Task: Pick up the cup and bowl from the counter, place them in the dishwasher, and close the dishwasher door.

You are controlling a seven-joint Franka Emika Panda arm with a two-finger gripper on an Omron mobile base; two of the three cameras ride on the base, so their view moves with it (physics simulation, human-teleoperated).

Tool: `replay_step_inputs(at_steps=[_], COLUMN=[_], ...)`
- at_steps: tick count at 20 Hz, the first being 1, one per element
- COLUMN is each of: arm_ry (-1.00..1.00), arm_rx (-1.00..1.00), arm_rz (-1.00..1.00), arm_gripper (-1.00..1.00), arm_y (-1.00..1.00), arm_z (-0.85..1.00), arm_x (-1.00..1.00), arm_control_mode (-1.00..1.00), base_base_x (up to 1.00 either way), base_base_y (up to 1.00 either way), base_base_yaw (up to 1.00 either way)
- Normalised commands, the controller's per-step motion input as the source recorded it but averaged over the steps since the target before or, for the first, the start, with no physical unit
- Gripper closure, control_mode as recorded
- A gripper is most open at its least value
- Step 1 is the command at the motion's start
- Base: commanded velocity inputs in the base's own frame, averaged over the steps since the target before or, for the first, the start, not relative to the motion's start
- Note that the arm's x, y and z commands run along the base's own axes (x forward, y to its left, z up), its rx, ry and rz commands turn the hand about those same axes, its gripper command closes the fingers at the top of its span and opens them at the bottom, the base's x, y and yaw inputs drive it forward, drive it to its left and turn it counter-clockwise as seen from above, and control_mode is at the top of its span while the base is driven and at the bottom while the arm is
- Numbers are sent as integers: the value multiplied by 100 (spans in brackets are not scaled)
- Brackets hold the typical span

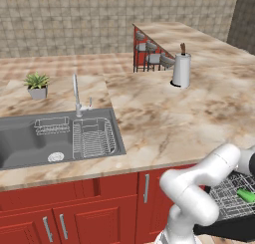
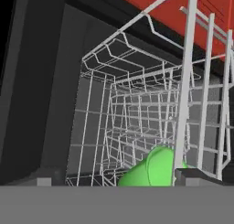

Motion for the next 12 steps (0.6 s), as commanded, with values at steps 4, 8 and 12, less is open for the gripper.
replay_step_inputs(at_steps=[4,8,12], arm_ry=[-11,-6,-1], arm_rx=[-2,-2,-4], arm_rz=[0,0,0], arm_gripper=[-100,-100,-100], arm_y=[-9,-1,0], arm_z=[79,78,68], arm_x=[-39,-10,0], arm_control_mode=[-100,-100,-100], base_base_x=[0,0,0], base_base_y=[0,0,0], base_base_yaw=[0,0,0])
